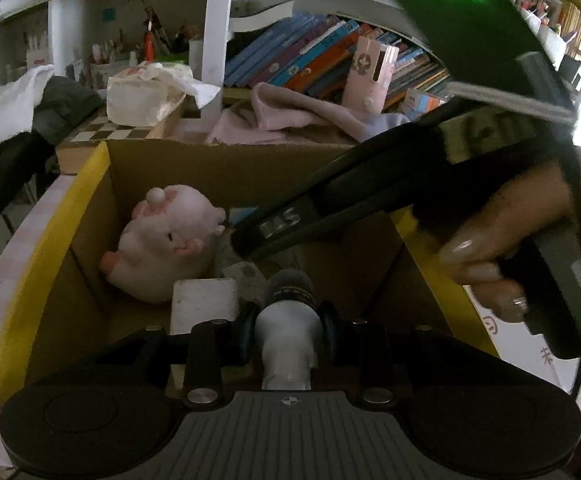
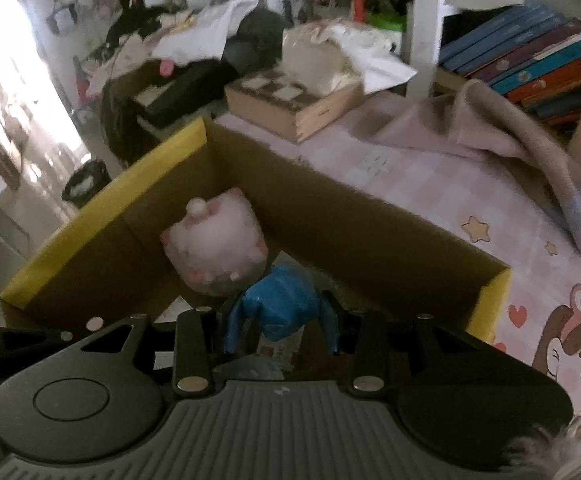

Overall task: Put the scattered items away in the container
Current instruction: 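Lower the spray bottle and blue cloth into the yellow box and open both tools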

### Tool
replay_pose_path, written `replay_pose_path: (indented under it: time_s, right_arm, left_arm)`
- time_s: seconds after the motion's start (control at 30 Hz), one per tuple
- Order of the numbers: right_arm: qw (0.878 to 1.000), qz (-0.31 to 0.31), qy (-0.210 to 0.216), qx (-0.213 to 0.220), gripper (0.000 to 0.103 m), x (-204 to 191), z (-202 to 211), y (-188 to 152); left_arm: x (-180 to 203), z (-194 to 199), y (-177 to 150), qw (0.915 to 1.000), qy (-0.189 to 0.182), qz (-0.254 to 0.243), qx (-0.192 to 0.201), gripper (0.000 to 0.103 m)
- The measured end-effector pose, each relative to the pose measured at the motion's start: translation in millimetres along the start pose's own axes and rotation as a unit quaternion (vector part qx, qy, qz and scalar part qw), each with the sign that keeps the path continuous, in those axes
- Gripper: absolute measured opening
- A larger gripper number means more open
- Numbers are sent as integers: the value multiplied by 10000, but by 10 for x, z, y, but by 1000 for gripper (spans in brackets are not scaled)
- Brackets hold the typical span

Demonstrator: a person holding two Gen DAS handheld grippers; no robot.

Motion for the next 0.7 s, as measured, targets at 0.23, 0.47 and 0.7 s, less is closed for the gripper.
replay_pose_path:
  time_s: [0.23,0.47,0.7]
  right_arm:
    - [9999,20,37,-161,40,-7,-147,-13]
    - [9999,1,-1,104,48,-14,18,30]
    - [9984,-60,-143,543,49,-78,417,19]
  left_arm:
    - [-66,-65,-75,9997,48,165,-158,32]
    - [-116,81,4,9993,52,356,86,44]
    - [-65,415,68,9986,7,315,415,46]
Point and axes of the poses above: each gripper's, at about its wrist camera, not at the fingertips, and z roughly against the way its jaws point, x to its right, y to its top, the point moved 8 cm from there along -z, roughly the way its jaws point, and after that the axes turned 8 degrees about z, right-handed, at the moved point
